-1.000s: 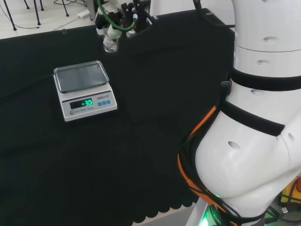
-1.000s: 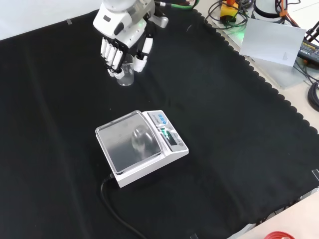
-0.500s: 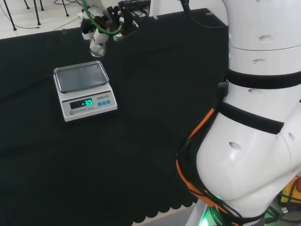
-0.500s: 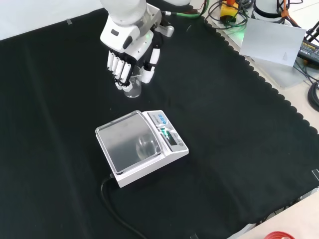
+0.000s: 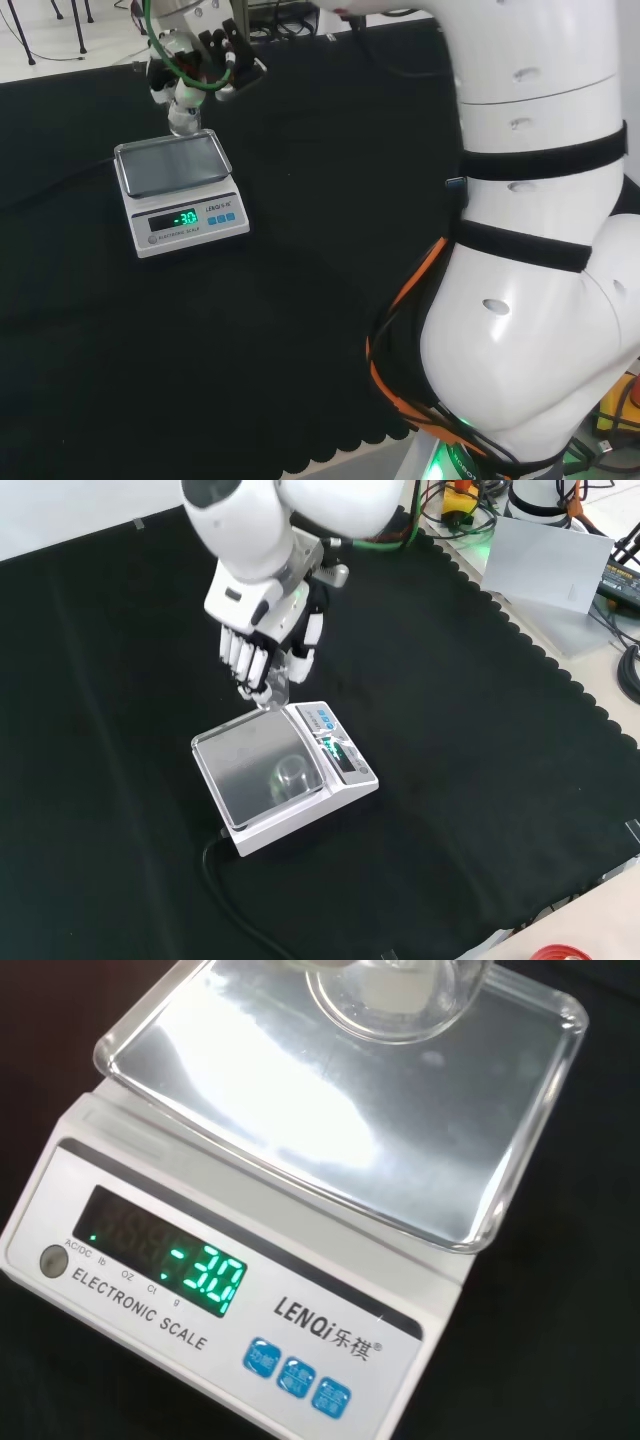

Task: Put the beaker on the electronic balance.

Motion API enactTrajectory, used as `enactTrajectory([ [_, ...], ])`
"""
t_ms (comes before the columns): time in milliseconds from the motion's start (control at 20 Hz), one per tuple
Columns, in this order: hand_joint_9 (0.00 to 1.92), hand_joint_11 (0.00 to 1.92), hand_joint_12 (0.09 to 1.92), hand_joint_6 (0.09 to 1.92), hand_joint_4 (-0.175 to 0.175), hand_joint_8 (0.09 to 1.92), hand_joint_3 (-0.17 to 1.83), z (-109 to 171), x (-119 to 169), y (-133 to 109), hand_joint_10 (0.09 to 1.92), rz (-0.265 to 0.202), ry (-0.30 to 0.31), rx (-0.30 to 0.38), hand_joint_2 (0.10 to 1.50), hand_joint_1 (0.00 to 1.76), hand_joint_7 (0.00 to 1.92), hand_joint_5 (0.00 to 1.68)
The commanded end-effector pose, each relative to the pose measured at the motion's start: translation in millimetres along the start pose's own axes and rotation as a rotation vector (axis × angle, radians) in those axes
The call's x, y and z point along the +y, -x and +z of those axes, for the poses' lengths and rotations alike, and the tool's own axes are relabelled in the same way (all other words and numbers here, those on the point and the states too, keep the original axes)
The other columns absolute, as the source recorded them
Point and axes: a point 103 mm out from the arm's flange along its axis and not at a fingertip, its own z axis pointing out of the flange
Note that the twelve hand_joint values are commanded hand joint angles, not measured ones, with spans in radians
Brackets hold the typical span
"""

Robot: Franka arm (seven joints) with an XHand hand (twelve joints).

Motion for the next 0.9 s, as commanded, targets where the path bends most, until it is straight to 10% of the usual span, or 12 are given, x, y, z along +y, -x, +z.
enactTrajectory([
  [50,1.02,0.80,1.16,1.19,-0.138,0.79,-0.02,14,26,-7,0.73,-0.033,-0.049,-0.027,1.18,1.11,0.80,0.86],
  [900,1.02,0.80,1.15,1.19,-0.138,0.79,-0.02,36,46,9,0.73,-0.045,-0.082,0.008,1.18,1.11,0.81,0.86],
])
